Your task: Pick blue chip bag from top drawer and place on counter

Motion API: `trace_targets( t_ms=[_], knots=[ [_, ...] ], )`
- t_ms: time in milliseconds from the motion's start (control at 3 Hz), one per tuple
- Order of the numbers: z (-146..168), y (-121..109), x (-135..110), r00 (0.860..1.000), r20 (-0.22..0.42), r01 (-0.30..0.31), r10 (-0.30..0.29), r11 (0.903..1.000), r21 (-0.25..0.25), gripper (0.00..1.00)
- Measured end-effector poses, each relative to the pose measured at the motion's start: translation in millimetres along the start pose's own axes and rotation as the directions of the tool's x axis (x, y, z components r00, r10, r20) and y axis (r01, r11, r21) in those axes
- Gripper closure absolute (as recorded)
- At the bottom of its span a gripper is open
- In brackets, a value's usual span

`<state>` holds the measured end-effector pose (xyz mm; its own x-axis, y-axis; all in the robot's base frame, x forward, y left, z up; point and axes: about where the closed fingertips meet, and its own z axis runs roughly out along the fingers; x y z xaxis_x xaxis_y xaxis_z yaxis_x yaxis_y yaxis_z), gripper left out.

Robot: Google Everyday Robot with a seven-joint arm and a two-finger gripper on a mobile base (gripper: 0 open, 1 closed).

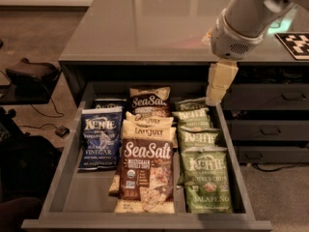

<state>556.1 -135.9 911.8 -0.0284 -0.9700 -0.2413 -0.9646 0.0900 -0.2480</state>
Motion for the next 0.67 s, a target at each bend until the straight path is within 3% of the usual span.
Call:
trace_targets(
  t_ms=[333, 667],
  knots=[
    [39, -12, -35, 1.000, 0.010, 0.007, -0.006, 0.9983, -0.058, 0.00],
    [72, -9, -72, 0.999, 0.004, 0.045, -0.045, 0.9906, -0.129, 0.00]
  ],
)
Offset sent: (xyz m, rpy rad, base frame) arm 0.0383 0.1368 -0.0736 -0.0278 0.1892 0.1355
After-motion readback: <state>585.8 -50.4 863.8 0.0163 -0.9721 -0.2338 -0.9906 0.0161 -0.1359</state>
